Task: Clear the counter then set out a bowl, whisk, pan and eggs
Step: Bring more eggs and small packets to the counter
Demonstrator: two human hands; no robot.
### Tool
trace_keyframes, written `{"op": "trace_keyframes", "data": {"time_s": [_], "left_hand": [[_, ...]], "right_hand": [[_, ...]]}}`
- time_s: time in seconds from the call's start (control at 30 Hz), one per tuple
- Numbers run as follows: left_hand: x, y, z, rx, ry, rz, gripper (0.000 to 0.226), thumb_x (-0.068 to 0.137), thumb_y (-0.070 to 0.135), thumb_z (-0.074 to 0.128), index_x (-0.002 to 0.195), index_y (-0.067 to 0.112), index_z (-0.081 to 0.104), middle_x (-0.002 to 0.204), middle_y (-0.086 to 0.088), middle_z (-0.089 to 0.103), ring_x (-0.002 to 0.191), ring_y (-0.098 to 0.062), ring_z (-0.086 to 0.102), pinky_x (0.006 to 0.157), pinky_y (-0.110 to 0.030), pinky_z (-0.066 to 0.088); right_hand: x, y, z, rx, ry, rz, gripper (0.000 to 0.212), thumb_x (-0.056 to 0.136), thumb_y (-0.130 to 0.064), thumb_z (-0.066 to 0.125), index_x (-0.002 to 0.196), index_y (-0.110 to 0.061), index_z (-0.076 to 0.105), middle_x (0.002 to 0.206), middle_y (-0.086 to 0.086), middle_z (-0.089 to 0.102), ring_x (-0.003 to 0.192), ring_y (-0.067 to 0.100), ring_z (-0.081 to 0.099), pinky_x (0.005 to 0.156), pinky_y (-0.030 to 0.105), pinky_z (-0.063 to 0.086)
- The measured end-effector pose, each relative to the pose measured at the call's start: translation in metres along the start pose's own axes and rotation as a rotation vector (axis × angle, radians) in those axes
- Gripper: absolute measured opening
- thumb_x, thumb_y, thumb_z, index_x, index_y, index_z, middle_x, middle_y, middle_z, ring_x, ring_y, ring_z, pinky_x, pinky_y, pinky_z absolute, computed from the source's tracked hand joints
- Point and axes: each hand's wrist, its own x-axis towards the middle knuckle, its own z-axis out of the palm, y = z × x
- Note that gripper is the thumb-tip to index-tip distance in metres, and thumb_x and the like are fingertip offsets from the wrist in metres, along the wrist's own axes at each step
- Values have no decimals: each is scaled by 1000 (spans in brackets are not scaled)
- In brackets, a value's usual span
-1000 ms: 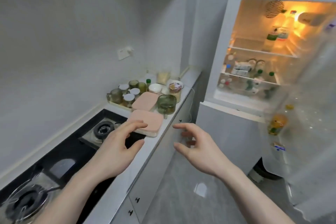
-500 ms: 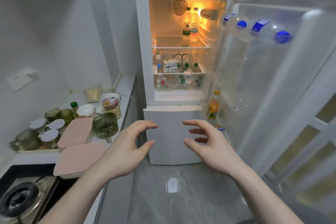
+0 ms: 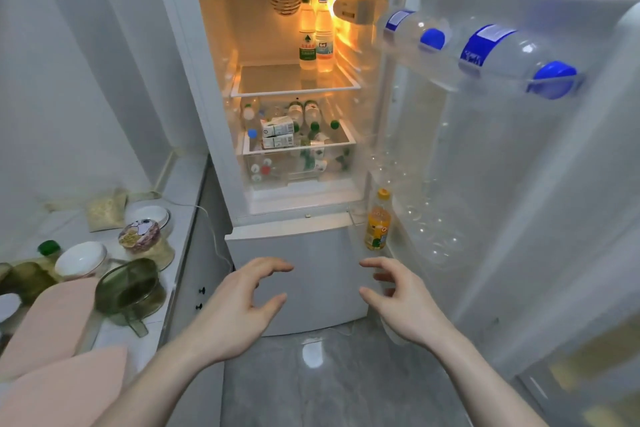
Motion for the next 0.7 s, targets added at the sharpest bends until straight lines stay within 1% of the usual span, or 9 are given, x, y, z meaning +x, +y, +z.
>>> {"op": "trace_keyframes", "data": {"time_s": [0.07, 0.17, 0.27, 0.3, 0.37, 0.43, 0.53, 0.63, 0.7], "left_hand": [[25, -1, 14, 8, -24, 5, 38, 94, 32, 66, 129, 44, 58, 133, 37, 52, 125, 12, 47, 109, -23, 40], [52, -2, 36, 1, -87, -2, 37, 95, 34, 64, 130, 44, 57, 134, 34, 52, 124, 9, 47, 107, -21, 40], [76, -3, 51, -8, -186, -4, 36, 96, 35, 62, 131, 44, 55, 136, 31, 50, 124, 9, 47, 106, -21, 41], [82, -4, 54, -2, -210, 1, 36, 97, 36, 61, 131, 44, 54, 137, 30, 50, 124, 9, 46, 106, -21, 41], [97, -6, 57, 17, -248, 11, 36, 98, 37, 60, 133, 43, 54, 138, 29, 49, 125, 8, 45, 106, -21, 39], [114, -9, 57, 36, -275, 28, 37, 98, 36, 60, 133, 42, 53, 137, 27, 50, 124, 5, 45, 106, -20, 38], [137, -14, 57, 40, -313, 53, 38, 97, 37, 61, 134, 42, 54, 138, 26, 51, 126, 3, 46, 108, -22, 38], [153, -20, 54, 55, -349, 81, 39, 97, 37, 61, 135, 41, 53, 139, 24, 51, 127, 2, 46, 109, -23, 38], [161, -25, 51, 69, -376, 94, 40, 98, 38, 60, 137, 42, 51, 140, 25, 48, 127, 2, 45, 110, -23, 37]], "right_hand": [[22, 20, -4, -50, 19, 51, 42, 89, -27, 75, 127, -38, 62, 128, -15, 59, 113, 3, 58, 95, 24, 47], [48, 45, -7, -148, 23, 141, 48, 89, -27, 73, 134, -33, 58, 126, -10, 58, 109, 8, 59, 90, 23, 43], [66, 65, -5, -192, 17, 280, 55, 90, -28, 70, 142, -29, 52, 110, -7, 58, 96, 16, 61, 90, 28, 48], [70, 68, -4, -201, 4, 313, 57, 90, -29, 68, 144, -30, 49, 109, -7, 58, 96, 18, 62, 90, 29, 49], [79, 71, -2, -182, -19, 361, 57, 93, -29, 65, 146, -30, 44, 123, -6, 58, 104, 20, 64, 89, 29, 48], [89, 70, 0, -156, -20, 380, 56, 95, -24, 63, 148, -26, 43, 134, -4, 54, 111, 18, 59, 89, 23, 41], [102, 71, 2, -150, -8, 412, 57, 97, -21, 64, 150, -19, 43, 146, 2, 50, 132, 19, 51, 90, 15, 31], [111, 75, 4, -171, -30, 460, 63, 97, -17, 63, 154, -15, 37, 150, 6, 47, 137, 21, 48, 84, 11, 28], [117, 83, 4, -198, -60, 509, 70, 97, -12, 60, 159, -15, 28, 154, 7, 43, 137, 22, 47, 81, 10, 31]]}}
